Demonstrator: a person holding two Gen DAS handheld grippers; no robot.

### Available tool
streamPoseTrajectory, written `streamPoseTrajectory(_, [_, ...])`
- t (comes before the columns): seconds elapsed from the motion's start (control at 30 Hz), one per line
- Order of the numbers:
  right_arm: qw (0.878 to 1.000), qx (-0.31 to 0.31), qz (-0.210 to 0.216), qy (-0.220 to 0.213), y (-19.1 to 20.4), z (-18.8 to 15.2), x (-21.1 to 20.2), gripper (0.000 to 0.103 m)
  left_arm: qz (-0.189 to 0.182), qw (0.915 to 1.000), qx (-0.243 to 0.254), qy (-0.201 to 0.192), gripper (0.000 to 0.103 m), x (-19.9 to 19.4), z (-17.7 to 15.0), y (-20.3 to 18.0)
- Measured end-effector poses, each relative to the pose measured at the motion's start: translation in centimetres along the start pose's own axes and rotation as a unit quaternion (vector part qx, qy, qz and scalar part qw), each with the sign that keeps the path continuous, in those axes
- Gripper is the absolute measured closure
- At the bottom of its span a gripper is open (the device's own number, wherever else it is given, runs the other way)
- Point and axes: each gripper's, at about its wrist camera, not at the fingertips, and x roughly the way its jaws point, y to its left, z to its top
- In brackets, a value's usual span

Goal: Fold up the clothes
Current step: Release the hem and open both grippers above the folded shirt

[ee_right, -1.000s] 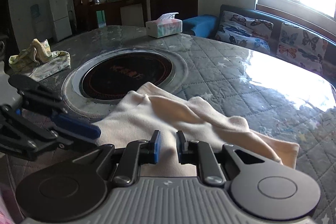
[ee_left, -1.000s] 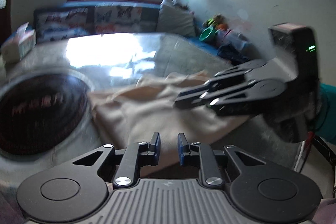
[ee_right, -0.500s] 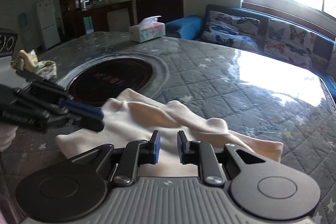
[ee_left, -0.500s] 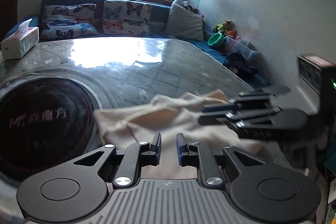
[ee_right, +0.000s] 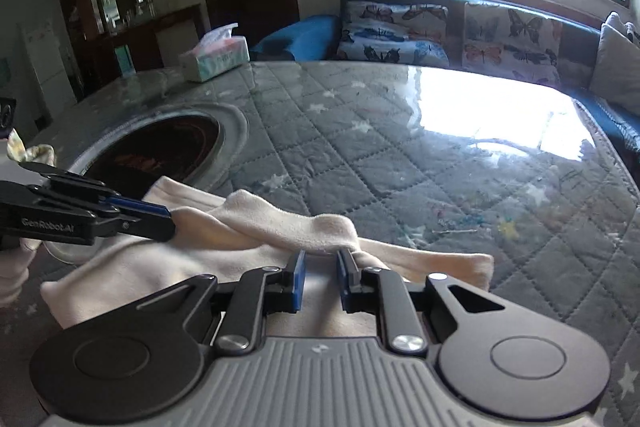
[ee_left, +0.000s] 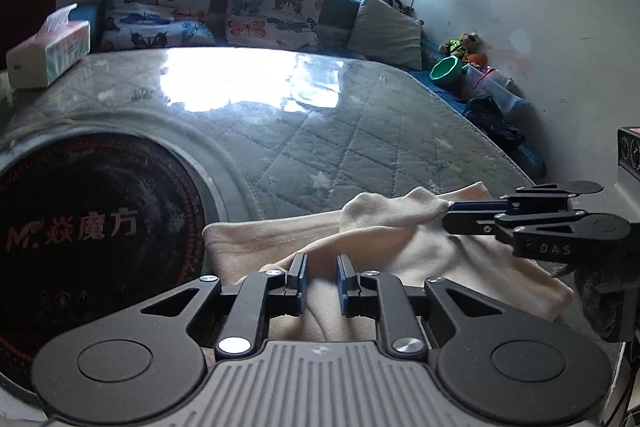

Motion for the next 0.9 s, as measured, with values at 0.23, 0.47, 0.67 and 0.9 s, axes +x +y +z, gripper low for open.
streamPoseTrajectory(0.23, [0.999, 0.011, -0.028, -0.009, -1.8, -1.2, -3.1, 0.085, -0.003, 1.0, 0.006, -0.003, 0.085, 0.0, 0.2, -0.5])
streamPoseTrajectory(0.47, [0.998, 0.048, -0.044, -0.002, -3.9, -2.4, -2.4, 0.085, 0.005, 1.0, 0.003, 0.005, 0.085, 0.7, 0.0, -0.3])
streamPoseTrajectory(0.67, [0.998, 0.033, -0.044, -0.016, -3.5, -2.2, -4.4, 0.083, 0.006, 1.0, 0.007, 0.001, 0.081, -0.6, -0.1, -0.9])
streamPoseTrajectory(0.9, [0.999, 0.025, -0.034, -0.021, -1.9, -3.1, -6.6, 0.052, 0.014, 0.9999, 0.001, -0.005, 0.056, -2.5, -1.3, -1.6])
